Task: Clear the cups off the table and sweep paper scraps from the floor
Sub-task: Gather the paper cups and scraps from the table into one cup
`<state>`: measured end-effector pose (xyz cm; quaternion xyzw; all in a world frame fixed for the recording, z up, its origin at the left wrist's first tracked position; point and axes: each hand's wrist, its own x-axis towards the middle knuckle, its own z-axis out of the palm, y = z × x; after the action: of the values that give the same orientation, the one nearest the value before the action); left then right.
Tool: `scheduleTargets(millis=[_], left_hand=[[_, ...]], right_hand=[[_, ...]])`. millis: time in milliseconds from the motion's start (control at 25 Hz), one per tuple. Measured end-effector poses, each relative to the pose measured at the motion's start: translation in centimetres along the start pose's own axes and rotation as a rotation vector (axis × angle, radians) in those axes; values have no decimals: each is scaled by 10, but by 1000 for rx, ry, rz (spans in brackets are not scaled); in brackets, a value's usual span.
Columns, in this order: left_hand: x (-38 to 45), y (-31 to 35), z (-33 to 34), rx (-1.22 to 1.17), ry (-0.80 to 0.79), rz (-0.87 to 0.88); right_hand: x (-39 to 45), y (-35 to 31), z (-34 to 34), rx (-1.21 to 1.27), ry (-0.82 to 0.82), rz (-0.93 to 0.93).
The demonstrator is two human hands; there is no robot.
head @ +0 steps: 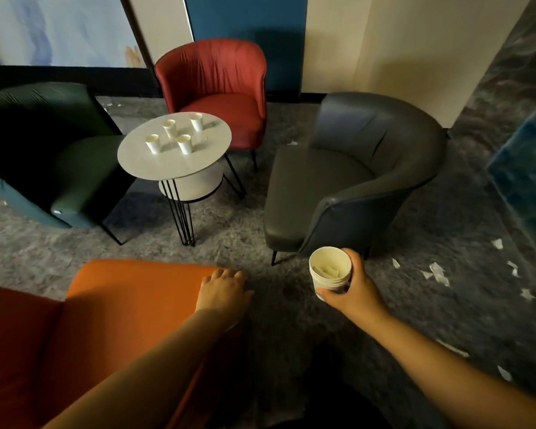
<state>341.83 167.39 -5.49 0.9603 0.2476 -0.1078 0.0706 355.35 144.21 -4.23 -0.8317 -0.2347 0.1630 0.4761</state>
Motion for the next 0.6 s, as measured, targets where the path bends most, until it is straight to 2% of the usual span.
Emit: scheduleTargets(millis=[320,600], left_hand=[[203,-42,-39,-118,46,-225],[293,-111,-78,-202,101,-477]], right_hand=[[273,-14,14,-34,-142,-52],[437,-53,73,-38,-323,-73]])
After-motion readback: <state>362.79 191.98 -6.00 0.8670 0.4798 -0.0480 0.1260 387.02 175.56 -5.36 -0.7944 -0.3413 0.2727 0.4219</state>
